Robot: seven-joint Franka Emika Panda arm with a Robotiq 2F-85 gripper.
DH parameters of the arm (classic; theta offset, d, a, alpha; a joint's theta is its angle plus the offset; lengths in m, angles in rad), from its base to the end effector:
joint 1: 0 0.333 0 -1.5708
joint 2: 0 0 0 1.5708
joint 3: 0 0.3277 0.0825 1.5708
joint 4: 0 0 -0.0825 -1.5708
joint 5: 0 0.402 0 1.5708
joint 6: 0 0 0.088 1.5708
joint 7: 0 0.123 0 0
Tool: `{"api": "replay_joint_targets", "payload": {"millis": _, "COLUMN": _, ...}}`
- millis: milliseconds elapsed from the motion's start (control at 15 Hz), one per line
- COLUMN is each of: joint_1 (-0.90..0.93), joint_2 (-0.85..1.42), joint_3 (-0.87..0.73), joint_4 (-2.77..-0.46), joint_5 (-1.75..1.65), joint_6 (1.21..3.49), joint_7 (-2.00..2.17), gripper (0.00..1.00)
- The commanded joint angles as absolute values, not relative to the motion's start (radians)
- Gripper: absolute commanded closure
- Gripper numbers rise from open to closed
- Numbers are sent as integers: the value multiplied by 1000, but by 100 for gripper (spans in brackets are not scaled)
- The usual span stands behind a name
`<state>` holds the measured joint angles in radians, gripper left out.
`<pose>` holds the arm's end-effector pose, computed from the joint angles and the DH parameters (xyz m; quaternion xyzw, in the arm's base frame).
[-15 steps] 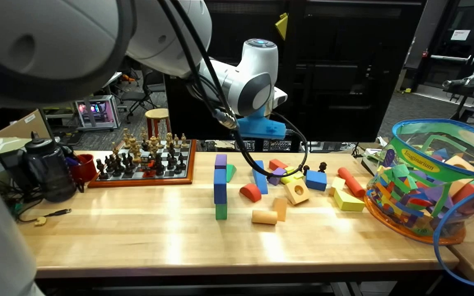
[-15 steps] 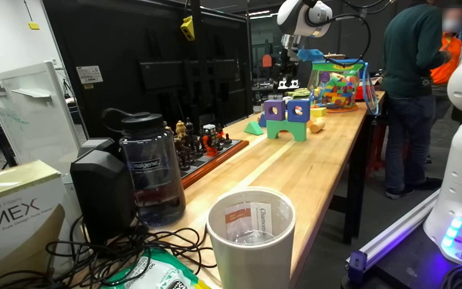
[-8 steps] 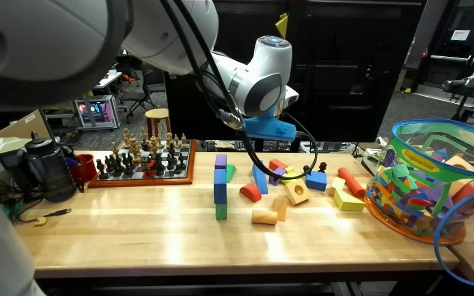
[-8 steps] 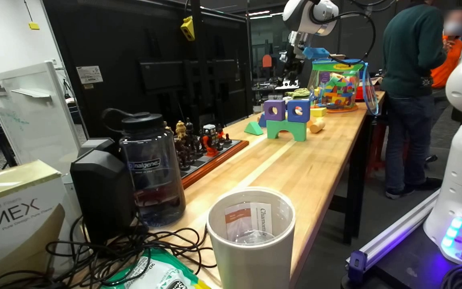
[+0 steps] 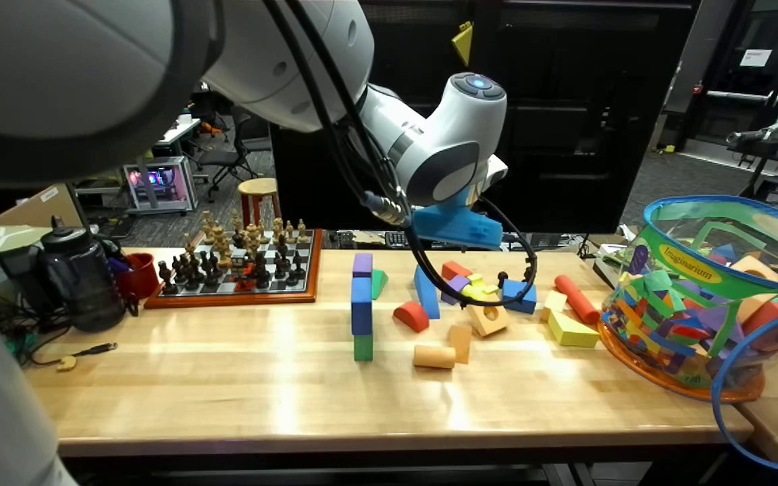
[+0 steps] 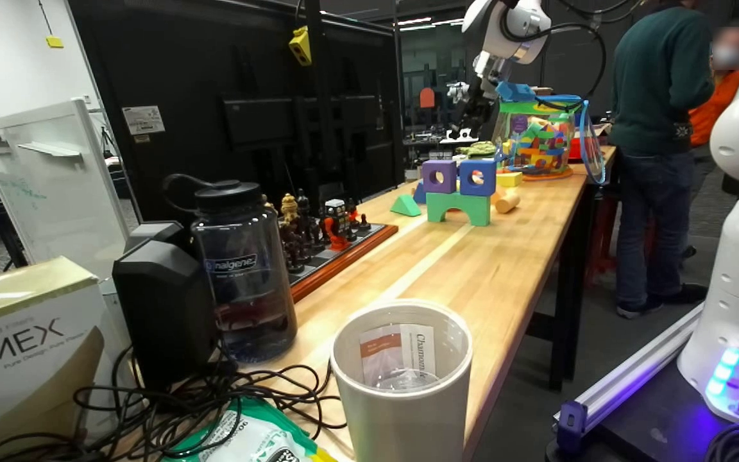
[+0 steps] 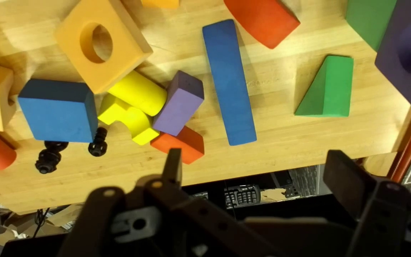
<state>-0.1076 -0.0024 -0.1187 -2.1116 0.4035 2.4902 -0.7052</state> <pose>0.5819 -0.1322 0.4444 -0.9662 -0.0985 -0.2329 0.0504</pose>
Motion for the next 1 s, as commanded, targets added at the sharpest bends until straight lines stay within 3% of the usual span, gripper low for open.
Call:
{"api": "replay_joint_targets", "payload": {"millis": 0, "joint_1": -125, "joint_2": -46, "joint_3": -134, "joint_4": -2165, "joint_5": 408, "joint_6": 2446, "joint_7": -731, "gripper": 0}}
{"api": "replay_joint_targets", "payload": {"millis": 533, "joint_1": -158, "joint_2": -178, "joint_3": -182, "joint_4": -2294, "joint_5": 230, "joint_6": 2310, "joint_7": -592, "gripper": 0}}
{"api": "replay_joint_targets", "payload": {"millis": 933, "joint_1": -142, "joint_2": -215, "joint_3": -165, "joint_4": -2247, "joint_5": 46, "joint_6": 2147, "joint_7": -398, "gripper": 0}}
